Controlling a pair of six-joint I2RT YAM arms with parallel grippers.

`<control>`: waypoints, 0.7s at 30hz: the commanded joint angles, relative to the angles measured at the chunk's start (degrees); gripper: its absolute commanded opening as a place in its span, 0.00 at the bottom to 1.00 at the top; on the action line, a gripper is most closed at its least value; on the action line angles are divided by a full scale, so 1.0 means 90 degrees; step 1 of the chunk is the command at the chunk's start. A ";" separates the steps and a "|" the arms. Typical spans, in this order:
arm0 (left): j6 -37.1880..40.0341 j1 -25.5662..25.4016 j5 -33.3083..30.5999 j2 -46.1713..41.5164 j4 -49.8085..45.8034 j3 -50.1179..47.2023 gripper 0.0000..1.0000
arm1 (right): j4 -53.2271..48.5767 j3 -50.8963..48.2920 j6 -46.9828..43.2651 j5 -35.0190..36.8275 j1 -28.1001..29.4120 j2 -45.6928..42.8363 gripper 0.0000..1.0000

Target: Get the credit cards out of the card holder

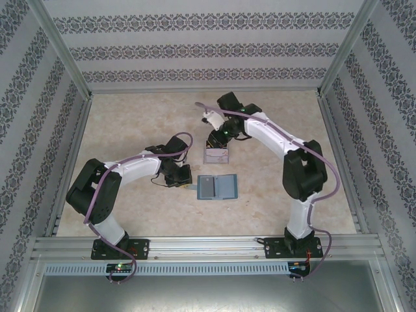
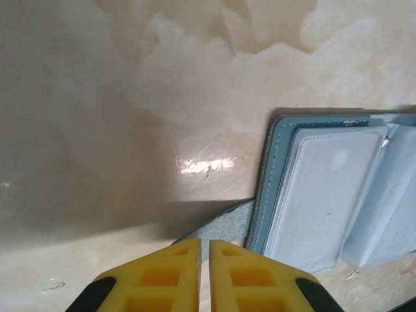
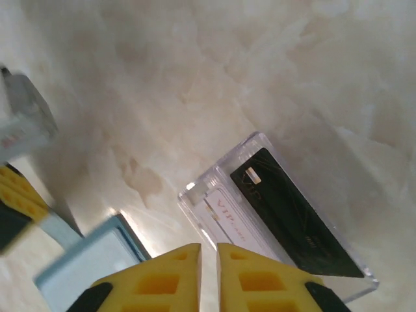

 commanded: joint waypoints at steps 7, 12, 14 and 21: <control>-0.0021 0.0093 0.0065 -0.0206 0.0472 0.0001 0.11 | 0.2265 -0.1450 0.4133 -0.0657 -0.0160 -0.0796 0.11; -0.0012 0.0097 0.0314 -0.0130 0.0646 0.0037 0.11 | 0.2824 -0.2157 0.5235 -0.0848 -0.0155 -0.1092 0.12; 0.0008 0.0092 0.0483 -0.0030 0.0713 0.0055 0.11 | 0.3009 -0.2387 0.5462 -0.0975 -0.0129 -0.1190 0.12; 0.0039 0.0075 0.1016 0.0231 0.0876 0.0089 0.06 | 0.3022 -0.2939 0.5859 -0.1118 0.0029 -0.1522 0.04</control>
